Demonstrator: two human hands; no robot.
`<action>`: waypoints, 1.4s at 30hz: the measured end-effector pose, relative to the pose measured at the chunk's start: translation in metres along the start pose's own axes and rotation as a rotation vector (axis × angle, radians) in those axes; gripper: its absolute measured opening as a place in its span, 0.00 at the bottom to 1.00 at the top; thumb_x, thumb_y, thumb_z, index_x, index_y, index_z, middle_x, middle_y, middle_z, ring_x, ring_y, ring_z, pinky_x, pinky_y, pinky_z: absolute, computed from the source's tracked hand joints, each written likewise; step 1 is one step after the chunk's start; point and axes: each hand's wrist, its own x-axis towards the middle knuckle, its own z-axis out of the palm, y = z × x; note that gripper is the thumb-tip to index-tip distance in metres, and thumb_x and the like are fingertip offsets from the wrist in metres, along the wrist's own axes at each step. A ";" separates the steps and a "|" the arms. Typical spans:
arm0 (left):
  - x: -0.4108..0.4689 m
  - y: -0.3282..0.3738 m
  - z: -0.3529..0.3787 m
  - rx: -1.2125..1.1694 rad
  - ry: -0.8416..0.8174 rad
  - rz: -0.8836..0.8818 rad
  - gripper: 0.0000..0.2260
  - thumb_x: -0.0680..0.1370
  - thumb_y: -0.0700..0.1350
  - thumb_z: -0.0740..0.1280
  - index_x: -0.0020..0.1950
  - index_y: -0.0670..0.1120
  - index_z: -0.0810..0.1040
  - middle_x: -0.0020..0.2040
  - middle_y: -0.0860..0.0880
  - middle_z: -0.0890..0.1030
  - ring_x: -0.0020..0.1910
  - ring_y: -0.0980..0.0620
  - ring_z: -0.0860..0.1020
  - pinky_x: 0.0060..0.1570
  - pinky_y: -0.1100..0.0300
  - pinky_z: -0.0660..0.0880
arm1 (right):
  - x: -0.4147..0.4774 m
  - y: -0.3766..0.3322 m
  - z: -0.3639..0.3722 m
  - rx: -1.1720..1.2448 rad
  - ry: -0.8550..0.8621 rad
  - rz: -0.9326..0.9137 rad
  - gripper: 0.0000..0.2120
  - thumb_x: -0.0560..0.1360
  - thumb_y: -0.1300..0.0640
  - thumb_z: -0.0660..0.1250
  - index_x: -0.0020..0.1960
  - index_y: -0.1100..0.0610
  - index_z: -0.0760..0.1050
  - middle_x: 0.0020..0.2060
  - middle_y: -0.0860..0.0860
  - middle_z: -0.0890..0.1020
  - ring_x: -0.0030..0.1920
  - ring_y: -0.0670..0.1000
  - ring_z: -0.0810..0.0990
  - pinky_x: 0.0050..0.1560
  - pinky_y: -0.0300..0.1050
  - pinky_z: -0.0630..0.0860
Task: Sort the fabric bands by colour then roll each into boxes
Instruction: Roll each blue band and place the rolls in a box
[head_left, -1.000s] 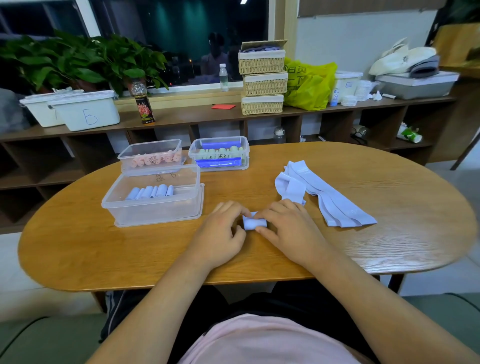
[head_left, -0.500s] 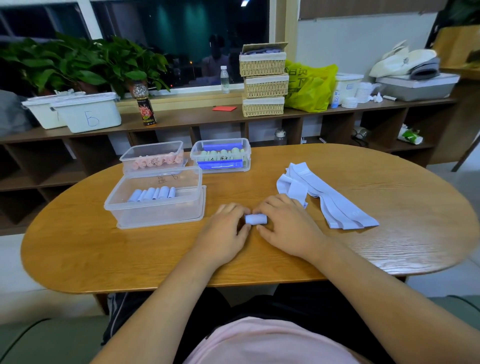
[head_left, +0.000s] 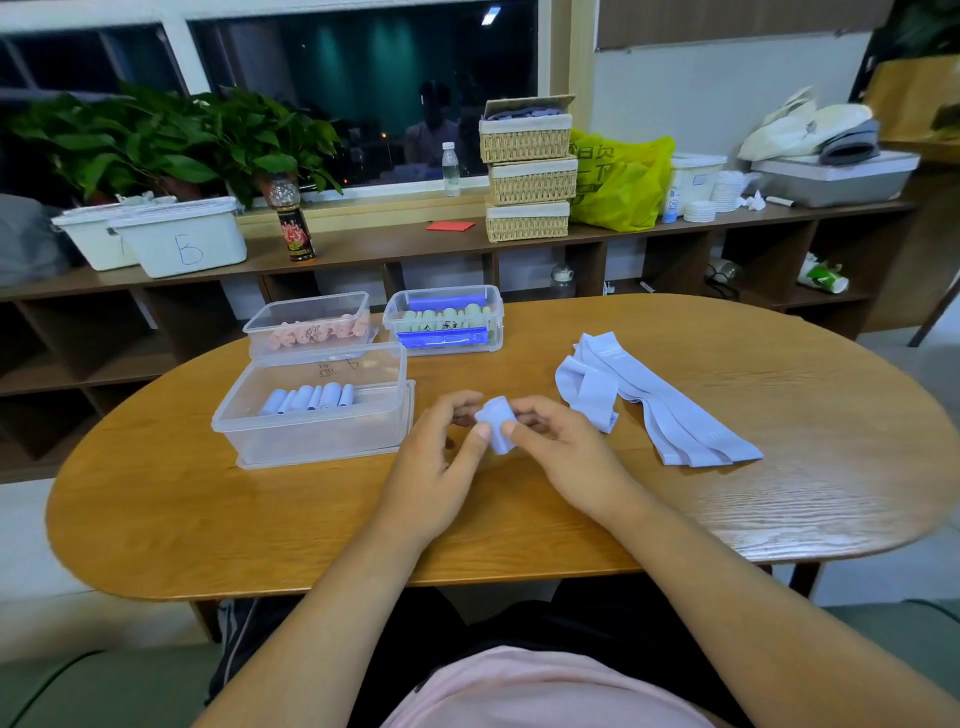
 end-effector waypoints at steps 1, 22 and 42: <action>-0.002 0.001 0.000 -0.007 -0.024 0.017 0.17 0.84 0.49 0.68 0.74 0.55 0.74 0.65 0.59 0.80 0.68 0.55 0.77 0.63 0.53 0.77 | 0.000 -0.001 -0.004 0.089 0.000 0.063 0.10 0.84 0.56 0.68 0.63 0.53 0.83 0.56 0.51 0.87 0.61 0.54 0.84 0.66 0.52 0.79; -0.003 -0.004 0.012 0.413 -0.026 0.014 0.29 0.73 0.65 0.76 0.70 0.55 0.80 0.60 0.58 0.81 0.62 0.62 0.75 0.60 0.65 0.72 | -0.007 -0.007 -0.003 0.344 -0.119 0.218 0.06 0.84 0.60 0.67 0.57 0.62 0.81 0.49 0.56 0.84 0.49 0.53 0.81 0.61 0.55 0.80; -0.001 -0.006 0.011 0.363 -0.050 0.183 0.22 0.77 0.54 0.77 0.69 0.55 0.77 0.61 0.62 0.77 0.61 0.60 0.75 0.59 0.59 0.76 | -0.007 -0.006 -0.008 0.352 -0.026 0.245 0.11 0.78 0.63 0.75 0.60 0.61 0.81 0.54 0.59 0.88 0.54 0.54 0.86 0.63 0.54 0.80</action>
